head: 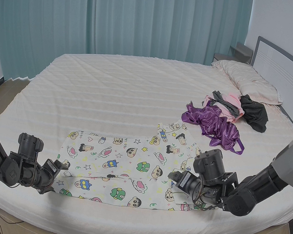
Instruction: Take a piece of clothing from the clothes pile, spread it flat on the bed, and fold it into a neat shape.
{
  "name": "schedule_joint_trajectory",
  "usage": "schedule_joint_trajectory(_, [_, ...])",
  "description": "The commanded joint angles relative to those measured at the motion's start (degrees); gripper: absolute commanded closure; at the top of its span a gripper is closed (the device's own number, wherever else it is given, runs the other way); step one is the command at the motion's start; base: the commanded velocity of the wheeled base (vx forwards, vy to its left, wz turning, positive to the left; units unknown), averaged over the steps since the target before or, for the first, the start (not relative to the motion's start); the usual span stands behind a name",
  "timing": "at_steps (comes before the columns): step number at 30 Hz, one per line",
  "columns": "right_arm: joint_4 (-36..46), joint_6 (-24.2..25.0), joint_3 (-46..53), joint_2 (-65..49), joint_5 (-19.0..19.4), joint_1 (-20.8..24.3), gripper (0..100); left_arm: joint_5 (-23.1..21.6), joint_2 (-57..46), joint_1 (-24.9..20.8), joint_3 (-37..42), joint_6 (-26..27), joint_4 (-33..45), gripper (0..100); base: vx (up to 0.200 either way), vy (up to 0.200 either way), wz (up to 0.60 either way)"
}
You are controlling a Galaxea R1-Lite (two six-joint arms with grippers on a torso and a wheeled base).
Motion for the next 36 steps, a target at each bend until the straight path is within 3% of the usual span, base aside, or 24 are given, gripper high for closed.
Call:
schedule_joint_trajectory(1, [-0.3,4.7,8.9,-5.7,-1.5,-1.7,0,0.0,-0.1,-0.2,0.6,0.0,-0.5,0,0.0,0.0,0.0])
schedule_joint_trajectory(14, [-10.2,10.5,23.1,-8.0,-2.6,-4.1,0,-0.2,0.4,-0.4,3.0,0.0,-5.8,0,0.0,0.0,0.0])
schedule_joint_trajectory(19, [-11.5,11.4,23.7,-7.2,-1.8,-6.8,0,-1.4,0.3,-0.4,3.0,-0.1,-5.7,0,0.0,0.0,0.0])
schedule_joint_trajectory(24, [-11.5,15.7,23.4,-7.0,0.2,-7.6,0,-1.4,0.3,-0.3,3.0,-0.1,-5.7,0,0.0,0.0,0.0])
schedule_joint_trajectory(31, [-12.0,16.0,22.9,-4.4,0.2,-9.1,0,-1.4,0.4,-0.4,3.0,-0.1,-5.7,0,0.0,0.0,0.0])
schedule_joint_trajectory(32, [-12.8,16.0,23.0,-3.9,0.2,-9.2,100,-1.4,0.4,-0.3,3.0,0.0,-5.7,0,0.0,0.0,0.0])
schedule_joint_trajectory(36, [-16.8,16.1,24.0,-3.5,0.2,-9.5,100,-1.4,0.4,-0.4,3.0,-0.1,-5.7,0,0.0,0.0,0.0])
